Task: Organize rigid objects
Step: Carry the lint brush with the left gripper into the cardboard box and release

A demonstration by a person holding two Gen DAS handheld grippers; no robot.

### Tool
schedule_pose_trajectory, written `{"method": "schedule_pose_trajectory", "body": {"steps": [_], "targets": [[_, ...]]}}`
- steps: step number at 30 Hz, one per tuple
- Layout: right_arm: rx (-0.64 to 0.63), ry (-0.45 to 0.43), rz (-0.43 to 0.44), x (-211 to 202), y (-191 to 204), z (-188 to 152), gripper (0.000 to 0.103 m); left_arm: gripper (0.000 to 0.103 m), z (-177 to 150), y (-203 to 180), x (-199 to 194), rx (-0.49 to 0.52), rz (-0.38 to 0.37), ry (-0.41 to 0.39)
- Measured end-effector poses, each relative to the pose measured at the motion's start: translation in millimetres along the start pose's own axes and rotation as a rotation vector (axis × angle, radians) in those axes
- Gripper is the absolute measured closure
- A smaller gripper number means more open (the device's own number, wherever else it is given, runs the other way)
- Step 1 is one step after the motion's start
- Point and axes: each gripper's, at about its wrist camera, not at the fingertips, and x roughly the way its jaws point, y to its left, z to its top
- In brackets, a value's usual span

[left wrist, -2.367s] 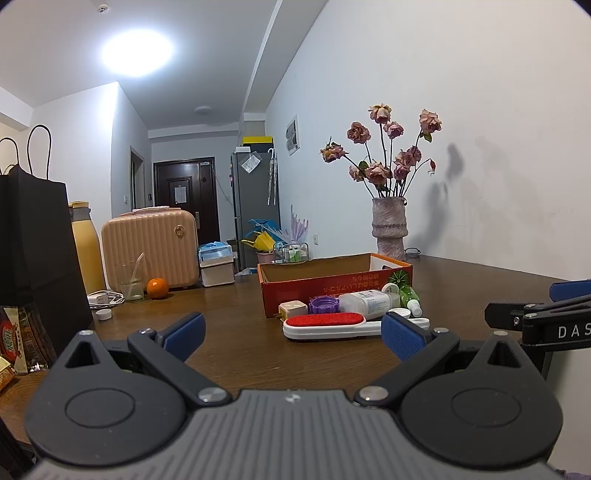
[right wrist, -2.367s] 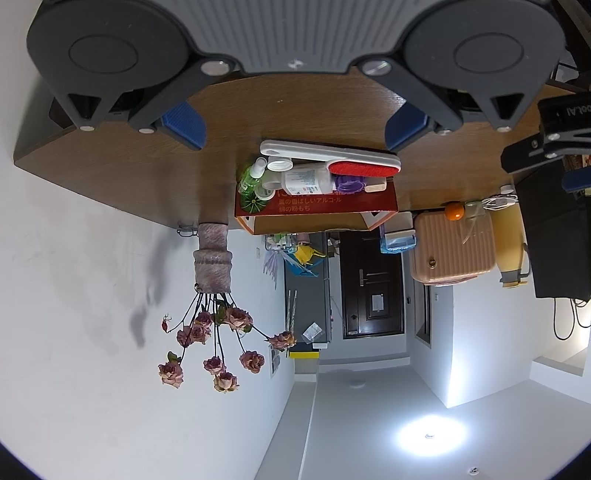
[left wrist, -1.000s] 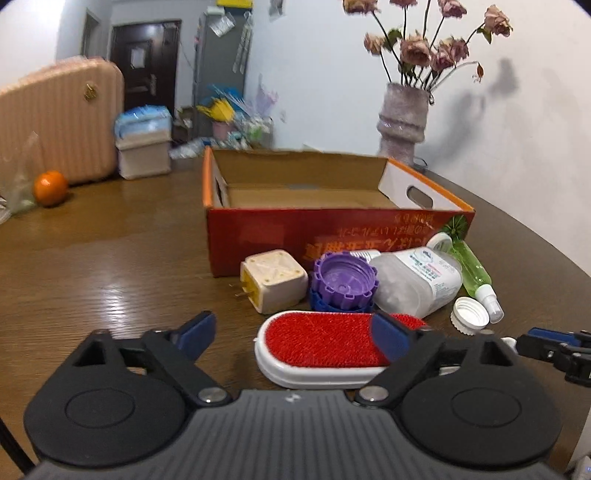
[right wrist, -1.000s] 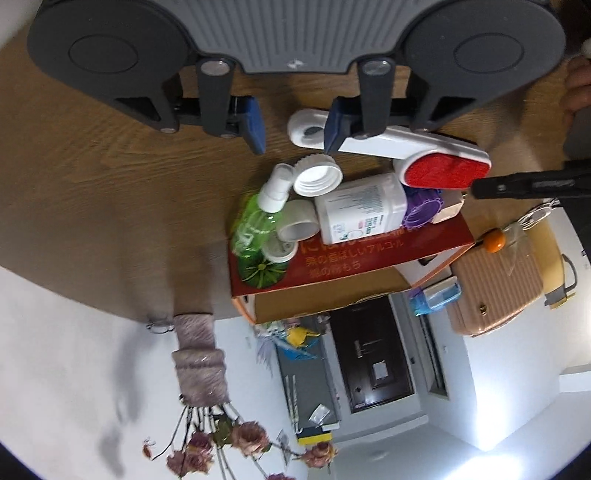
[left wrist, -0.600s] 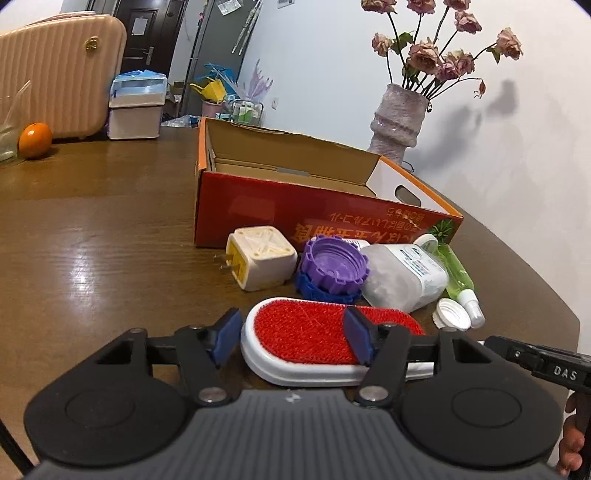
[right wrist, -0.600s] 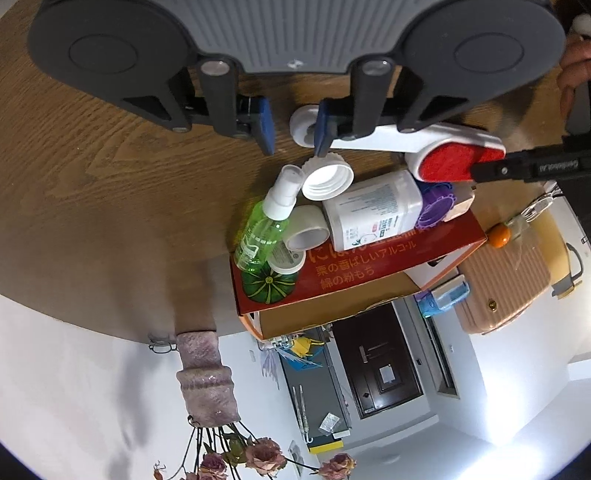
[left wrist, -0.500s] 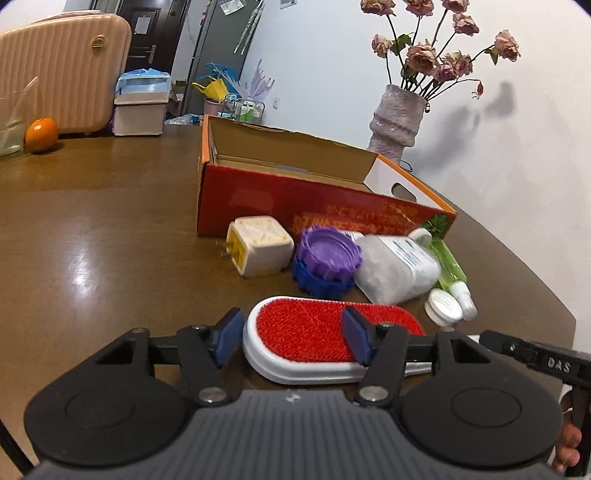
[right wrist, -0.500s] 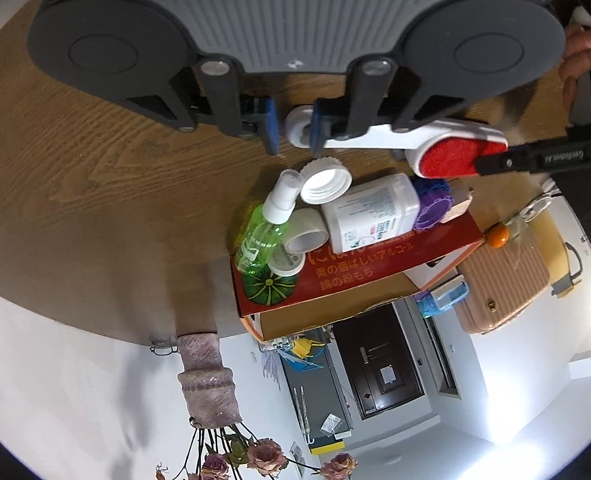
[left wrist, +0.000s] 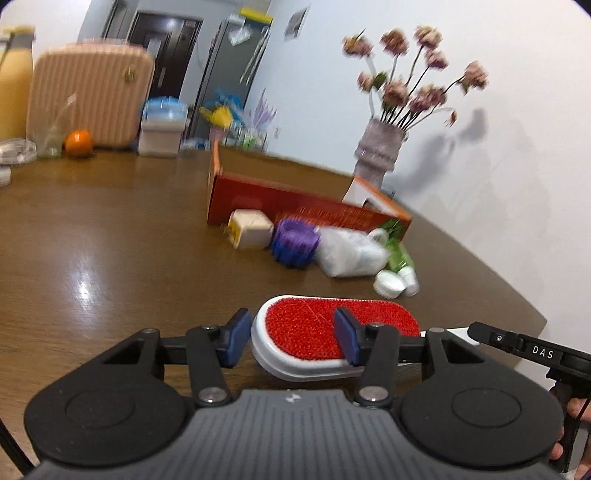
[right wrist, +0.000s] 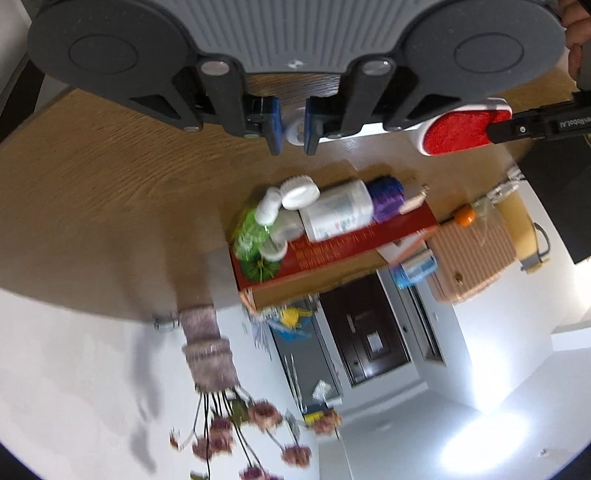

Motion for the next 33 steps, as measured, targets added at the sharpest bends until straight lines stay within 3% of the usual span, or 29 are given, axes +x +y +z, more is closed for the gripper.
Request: {"method": "schedule_pose_trajectory", "body": {"steps": [9, 16, 23, 27, 33], "targets": [[-0.021, -0.148, 0.018, -66.6, 8.3, 4.6, 0.091, 0.053, 2.0, -30.5, -53.6, 0.031, -0.035, -0.126], [-0.047, -0.227, 0.017, -87.0, 14.0, 22.3, 0.091, 0.053, 18.1, -43.8, -63.5, 0.054, -0.048, -0.195], [-0.084, -0.239, 0.026, -57.8, 20.7, 54.5, 0.091, 0.053, 53.1, -35.8, -35.9, 0.042, -0.035, -0.23], [-0.1, -0.236, 0.041, -22.7, 23.2, 87.1, 0.091, 0.053, 90.2, -27.6, -5.2, 0.043, -0.022, -0.241], [-0.017, -0.195, 0.157, 52.3, 11.3, 146.8, 0.091, 0.053, 153.6, -3.5, 54.1, 0.026, 0.005, -0.251]]}}
